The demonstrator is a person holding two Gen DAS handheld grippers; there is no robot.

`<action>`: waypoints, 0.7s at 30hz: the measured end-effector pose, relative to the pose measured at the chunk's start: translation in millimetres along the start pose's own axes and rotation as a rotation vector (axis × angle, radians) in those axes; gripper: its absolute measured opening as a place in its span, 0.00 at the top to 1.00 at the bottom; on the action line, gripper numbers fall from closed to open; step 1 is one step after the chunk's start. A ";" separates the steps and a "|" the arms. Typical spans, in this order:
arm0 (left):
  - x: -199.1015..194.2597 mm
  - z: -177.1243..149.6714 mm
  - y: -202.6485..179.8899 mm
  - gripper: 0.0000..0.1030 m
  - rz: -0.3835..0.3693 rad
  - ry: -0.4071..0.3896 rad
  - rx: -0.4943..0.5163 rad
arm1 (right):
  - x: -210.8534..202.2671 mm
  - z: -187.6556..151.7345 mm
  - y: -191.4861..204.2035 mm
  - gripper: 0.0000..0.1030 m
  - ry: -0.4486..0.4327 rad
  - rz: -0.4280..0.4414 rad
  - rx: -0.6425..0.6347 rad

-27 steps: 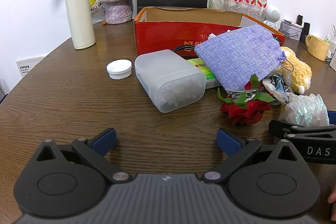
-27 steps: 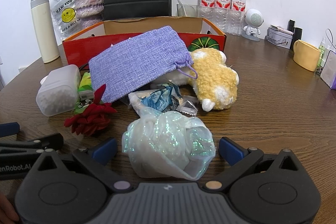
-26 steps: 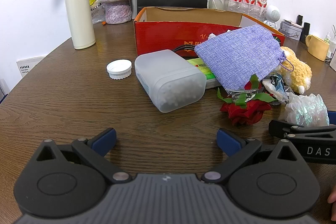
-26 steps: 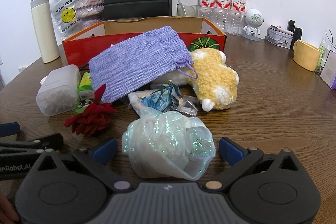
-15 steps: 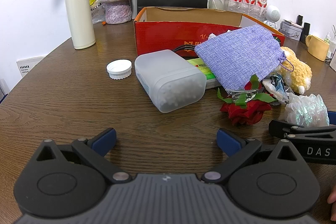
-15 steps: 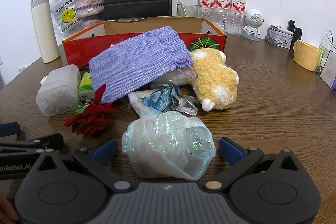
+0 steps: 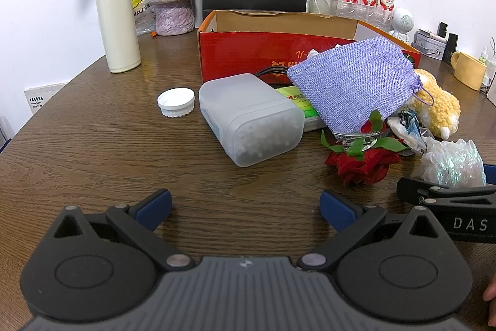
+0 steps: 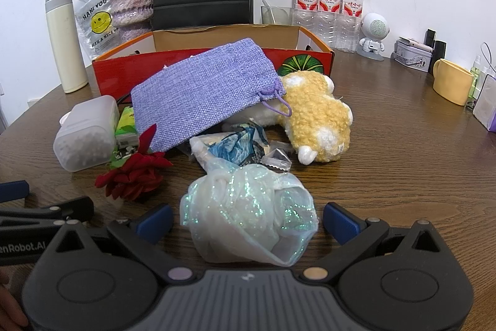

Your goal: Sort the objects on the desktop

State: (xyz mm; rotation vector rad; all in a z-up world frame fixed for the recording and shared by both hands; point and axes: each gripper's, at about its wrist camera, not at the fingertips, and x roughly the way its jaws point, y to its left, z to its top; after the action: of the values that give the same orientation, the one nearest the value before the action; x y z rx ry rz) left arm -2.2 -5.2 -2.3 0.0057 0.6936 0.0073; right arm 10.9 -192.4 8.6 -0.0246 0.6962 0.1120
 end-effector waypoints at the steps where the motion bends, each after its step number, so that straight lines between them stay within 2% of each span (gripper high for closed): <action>1: 0.0 0.0 0.0 0.00 0.000 0.000 0.000 | 0.1 0.1 0.2 0.00 0.000 0.000 0.000; 21: -2.7 0.2 -1.5 0.00 0.008 -0.006 0.018 | 0.0 0.8 0.1 0.00 -0.001 0.013 -0.006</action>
State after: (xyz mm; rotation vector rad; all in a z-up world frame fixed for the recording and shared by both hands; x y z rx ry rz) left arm -4.1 -6.6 -0.4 0.0259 0.6875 0.0086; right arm 11.4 -192.3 9.3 -0.0257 0.6946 0.1264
